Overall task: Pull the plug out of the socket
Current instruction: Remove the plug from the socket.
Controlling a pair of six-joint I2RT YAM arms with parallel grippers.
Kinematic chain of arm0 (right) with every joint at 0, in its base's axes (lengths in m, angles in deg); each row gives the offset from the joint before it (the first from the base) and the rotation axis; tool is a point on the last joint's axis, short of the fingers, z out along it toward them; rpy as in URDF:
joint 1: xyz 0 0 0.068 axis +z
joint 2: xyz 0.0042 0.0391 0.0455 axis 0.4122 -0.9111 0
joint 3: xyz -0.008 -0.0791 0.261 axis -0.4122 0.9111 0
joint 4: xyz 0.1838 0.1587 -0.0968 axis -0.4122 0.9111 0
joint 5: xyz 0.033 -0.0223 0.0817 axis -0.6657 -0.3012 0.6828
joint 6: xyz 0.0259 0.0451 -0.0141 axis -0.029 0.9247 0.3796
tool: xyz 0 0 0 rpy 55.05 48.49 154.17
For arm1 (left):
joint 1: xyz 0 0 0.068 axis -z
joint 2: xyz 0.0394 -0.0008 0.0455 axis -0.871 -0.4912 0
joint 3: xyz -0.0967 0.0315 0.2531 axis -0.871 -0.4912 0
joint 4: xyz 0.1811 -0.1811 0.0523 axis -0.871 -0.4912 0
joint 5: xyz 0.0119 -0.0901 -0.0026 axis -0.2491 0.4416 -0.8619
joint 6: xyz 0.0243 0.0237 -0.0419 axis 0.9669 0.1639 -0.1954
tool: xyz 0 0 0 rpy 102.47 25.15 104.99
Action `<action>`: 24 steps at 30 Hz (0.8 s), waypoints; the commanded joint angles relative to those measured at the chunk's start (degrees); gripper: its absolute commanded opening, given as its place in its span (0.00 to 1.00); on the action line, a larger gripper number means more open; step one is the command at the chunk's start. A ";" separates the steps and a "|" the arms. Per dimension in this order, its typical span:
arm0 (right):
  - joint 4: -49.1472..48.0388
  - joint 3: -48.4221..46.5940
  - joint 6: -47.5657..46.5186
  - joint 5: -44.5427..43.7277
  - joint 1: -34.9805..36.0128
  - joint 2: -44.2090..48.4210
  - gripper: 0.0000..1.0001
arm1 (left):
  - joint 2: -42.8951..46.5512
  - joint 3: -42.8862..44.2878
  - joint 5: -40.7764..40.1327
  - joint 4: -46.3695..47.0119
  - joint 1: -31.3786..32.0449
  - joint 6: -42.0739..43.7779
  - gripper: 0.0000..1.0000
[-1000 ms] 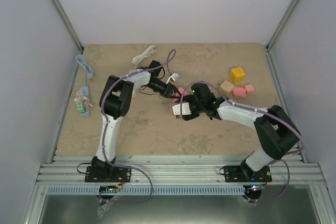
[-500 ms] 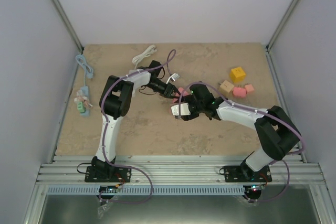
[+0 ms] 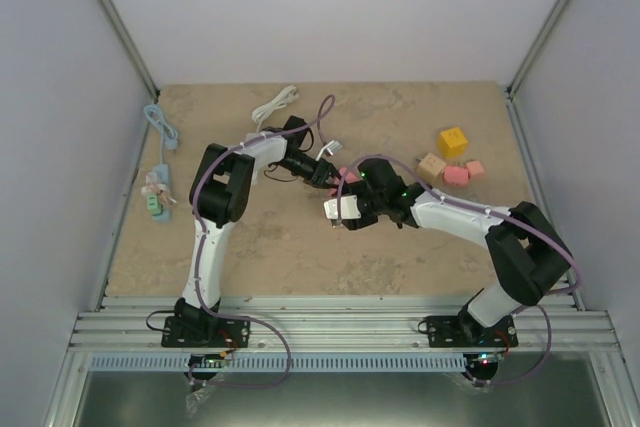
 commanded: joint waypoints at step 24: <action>-3.56 2.28 -3.63 2.02 -3.27 1.65 0.20 | -3.04 -0.43 -9.52 -1.39 -0.88 0.33 0.00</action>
